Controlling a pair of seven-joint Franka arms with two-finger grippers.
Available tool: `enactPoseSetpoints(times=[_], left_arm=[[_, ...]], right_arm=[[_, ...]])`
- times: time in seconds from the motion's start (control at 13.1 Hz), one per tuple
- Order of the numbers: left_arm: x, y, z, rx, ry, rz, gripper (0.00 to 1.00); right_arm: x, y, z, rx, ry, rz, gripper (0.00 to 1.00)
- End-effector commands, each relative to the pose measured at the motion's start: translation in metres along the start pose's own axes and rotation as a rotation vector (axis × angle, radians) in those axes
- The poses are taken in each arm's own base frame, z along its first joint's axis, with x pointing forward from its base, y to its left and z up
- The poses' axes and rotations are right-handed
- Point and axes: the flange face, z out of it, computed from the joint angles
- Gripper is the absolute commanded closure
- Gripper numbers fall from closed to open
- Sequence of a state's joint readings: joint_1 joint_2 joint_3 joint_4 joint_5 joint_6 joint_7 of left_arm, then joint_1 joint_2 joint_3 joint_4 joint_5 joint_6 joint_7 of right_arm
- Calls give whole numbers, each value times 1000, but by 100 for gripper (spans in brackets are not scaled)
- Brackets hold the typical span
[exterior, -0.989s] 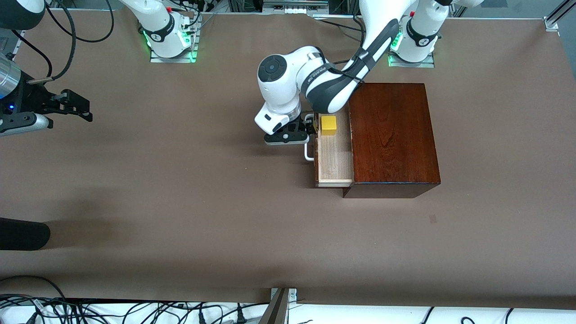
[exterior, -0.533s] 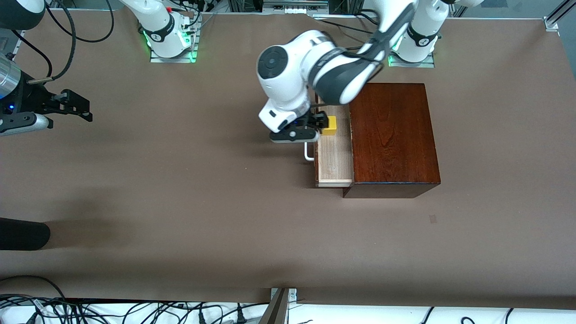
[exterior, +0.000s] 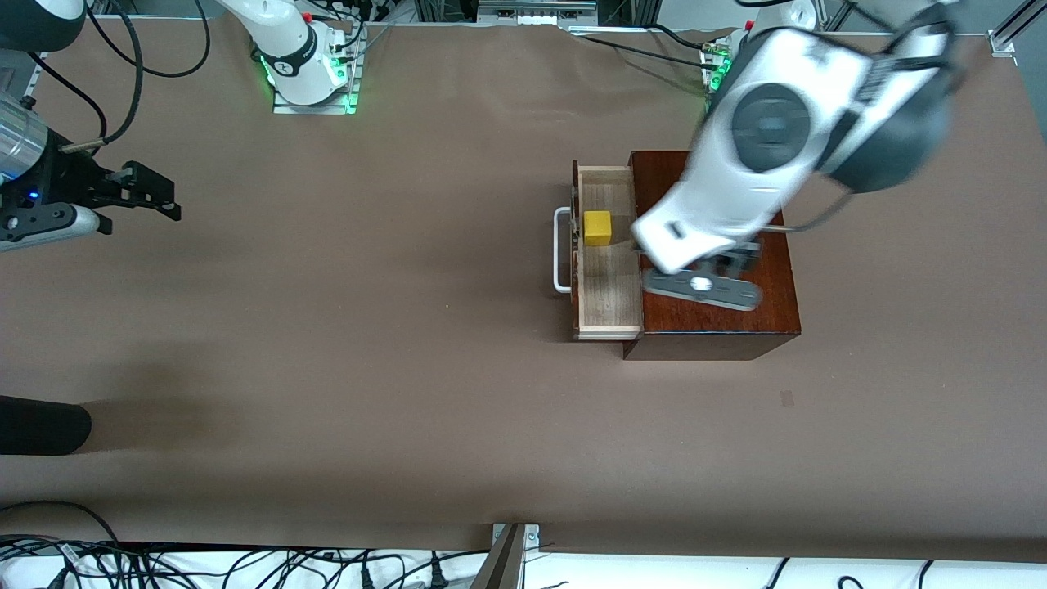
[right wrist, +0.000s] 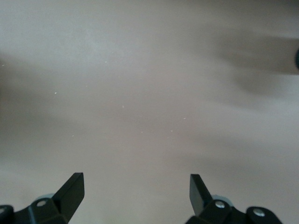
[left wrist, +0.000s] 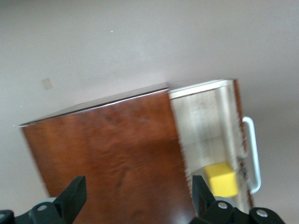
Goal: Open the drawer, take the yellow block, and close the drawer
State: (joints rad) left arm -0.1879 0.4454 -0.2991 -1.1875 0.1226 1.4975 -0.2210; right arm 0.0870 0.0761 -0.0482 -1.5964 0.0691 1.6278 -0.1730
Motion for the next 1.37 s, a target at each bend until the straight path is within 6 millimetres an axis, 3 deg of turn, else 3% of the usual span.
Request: enactPoseSetpoints(times=[0.0, 0.23, 0.53, 0.68, 0.84, 0.99, 1.14, 1.29], left_arm=[[-11, -64, -12, -42, -21, 89, 0], [-11, -143, -11, -122, -8, 118, 0], [-22, -208, -1, -89, -38, 55, 0], [-45, -191, -2, -58, -44, 50, 0], [-79, -171, 11, -3, 7, 58, 0], [-101, -160, 27, 31, 48, 64, 0], [-100, -165, 25, 30, 56, 68, 0], [-96, -166, 24, 27, 60, 68, 0]], right_arm=[[14, -18, 35, 39, -100, -99, 0], [20, -73, 15, 25, -65, -355, 0], [23, -187, 33, 20, -56, -540, 0], [21, -240, 51, 17, -67, -645, 0], [15, -302, 76, 5, -78, -799, 0], [9, -352, 97, 5, -56, -885, 0], [2, -412, 112, 0, -21, -972, 0], [7, -461, 136, -28, -17, -1053, 0]])
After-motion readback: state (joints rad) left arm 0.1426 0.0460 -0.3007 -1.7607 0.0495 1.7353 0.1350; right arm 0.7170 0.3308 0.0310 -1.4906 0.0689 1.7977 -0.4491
